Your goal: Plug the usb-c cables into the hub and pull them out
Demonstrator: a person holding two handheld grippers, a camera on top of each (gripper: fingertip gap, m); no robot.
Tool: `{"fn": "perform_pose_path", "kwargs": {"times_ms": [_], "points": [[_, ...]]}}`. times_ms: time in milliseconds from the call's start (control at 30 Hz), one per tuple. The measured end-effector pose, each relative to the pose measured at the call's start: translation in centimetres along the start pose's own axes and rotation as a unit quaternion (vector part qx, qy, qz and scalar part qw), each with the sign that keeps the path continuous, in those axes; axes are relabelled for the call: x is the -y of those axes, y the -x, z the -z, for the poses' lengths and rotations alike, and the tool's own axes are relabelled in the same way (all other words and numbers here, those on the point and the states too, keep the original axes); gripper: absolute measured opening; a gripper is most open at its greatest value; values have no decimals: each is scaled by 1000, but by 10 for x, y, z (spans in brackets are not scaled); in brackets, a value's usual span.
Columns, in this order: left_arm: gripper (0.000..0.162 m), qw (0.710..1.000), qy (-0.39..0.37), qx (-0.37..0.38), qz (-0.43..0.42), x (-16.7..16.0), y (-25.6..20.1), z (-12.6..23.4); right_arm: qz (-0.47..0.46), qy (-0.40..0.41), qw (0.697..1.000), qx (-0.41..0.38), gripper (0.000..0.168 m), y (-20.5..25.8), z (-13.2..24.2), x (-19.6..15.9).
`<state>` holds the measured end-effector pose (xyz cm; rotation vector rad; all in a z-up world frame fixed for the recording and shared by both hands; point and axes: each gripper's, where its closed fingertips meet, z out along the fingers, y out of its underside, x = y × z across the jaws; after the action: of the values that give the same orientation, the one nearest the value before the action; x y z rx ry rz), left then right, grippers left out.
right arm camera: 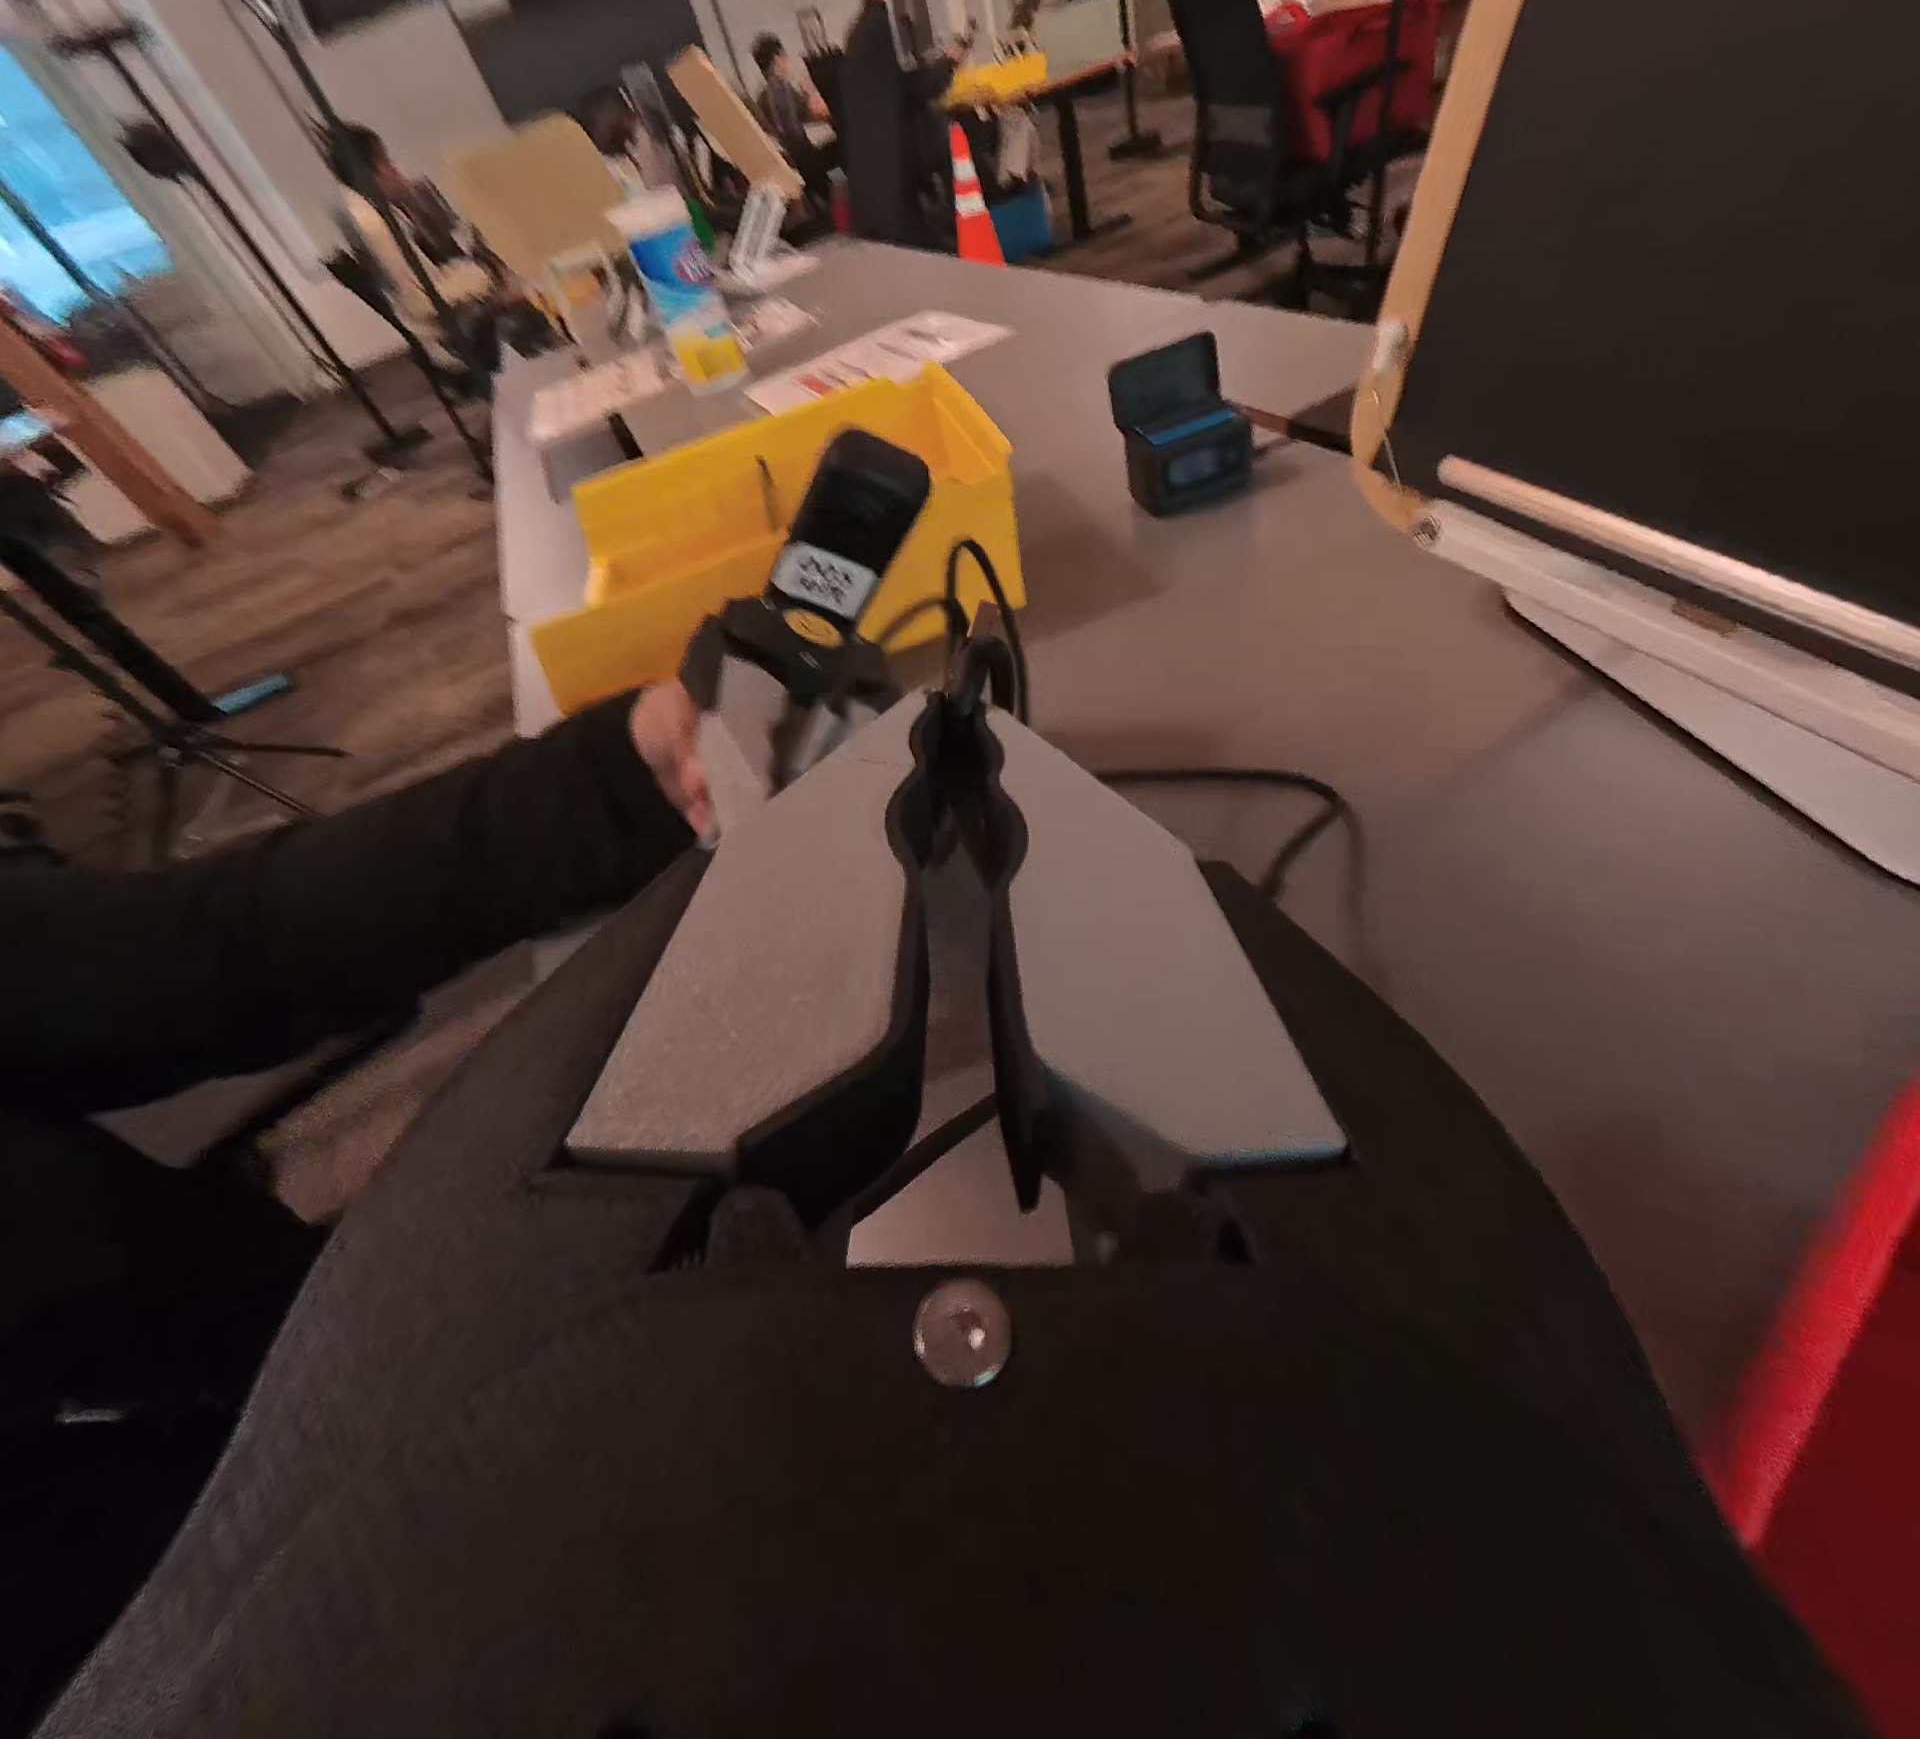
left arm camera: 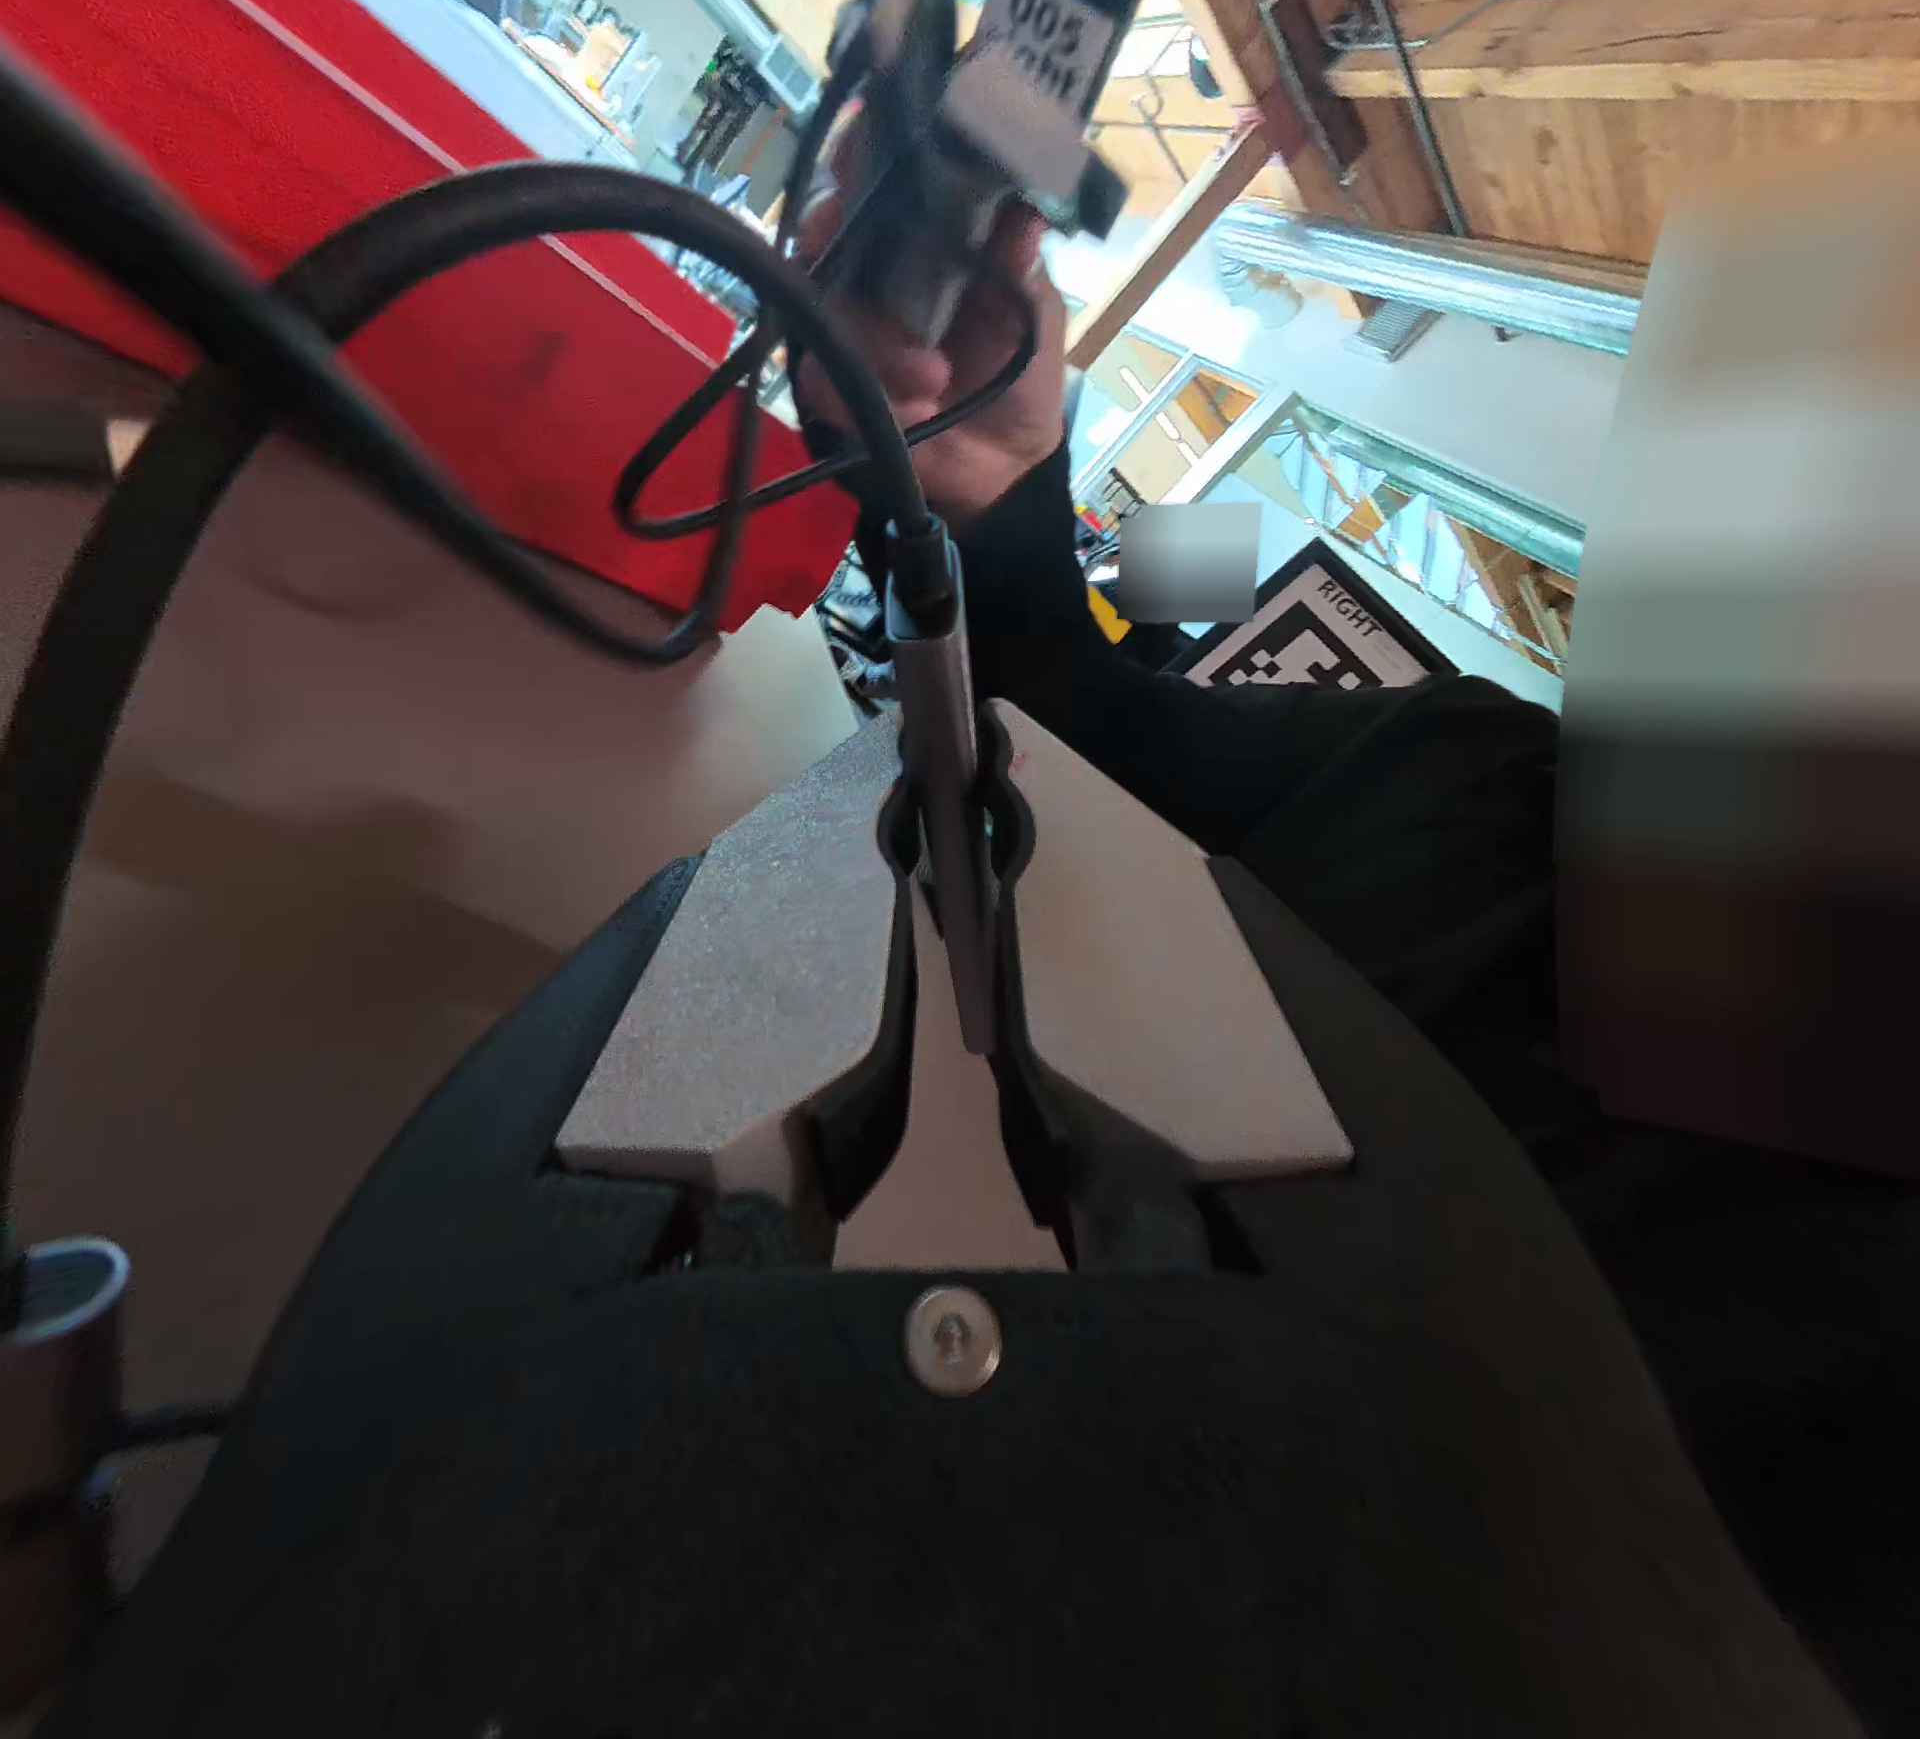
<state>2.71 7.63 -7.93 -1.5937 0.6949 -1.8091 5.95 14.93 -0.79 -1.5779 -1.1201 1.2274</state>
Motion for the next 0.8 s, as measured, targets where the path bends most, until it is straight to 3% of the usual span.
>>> {"fn": "perform_pose_path", "kwargs": {"times_ms": [167,267,400,567,633,700,800], "points": [[6,996,-72,-46,-37,26,-22,13,54,126,990,-17,0,1,-14,-51],[6,986,-150,-46,-56,51,-28,36,67,128,990,-1,1,13,-12,-50],[5,962,-259,-37,-78,81,-35,77,60,69,996,0,0,18,27,-11],[6,941,-294,-133,-102,87,-73,100,123,207,959,-149,1,-27,93,-37],[5,954,-271,-94,-83,83,-56,93,119,152,971,-143,0,-21,110,-19],[6,960,-253,-90,-75,79,-51,85,108,43,989,-97,0,-1,121,18],[5,972,-221,-63,-56,71,-37,68,84,-57,993,-53,0,13,135,61]]}}
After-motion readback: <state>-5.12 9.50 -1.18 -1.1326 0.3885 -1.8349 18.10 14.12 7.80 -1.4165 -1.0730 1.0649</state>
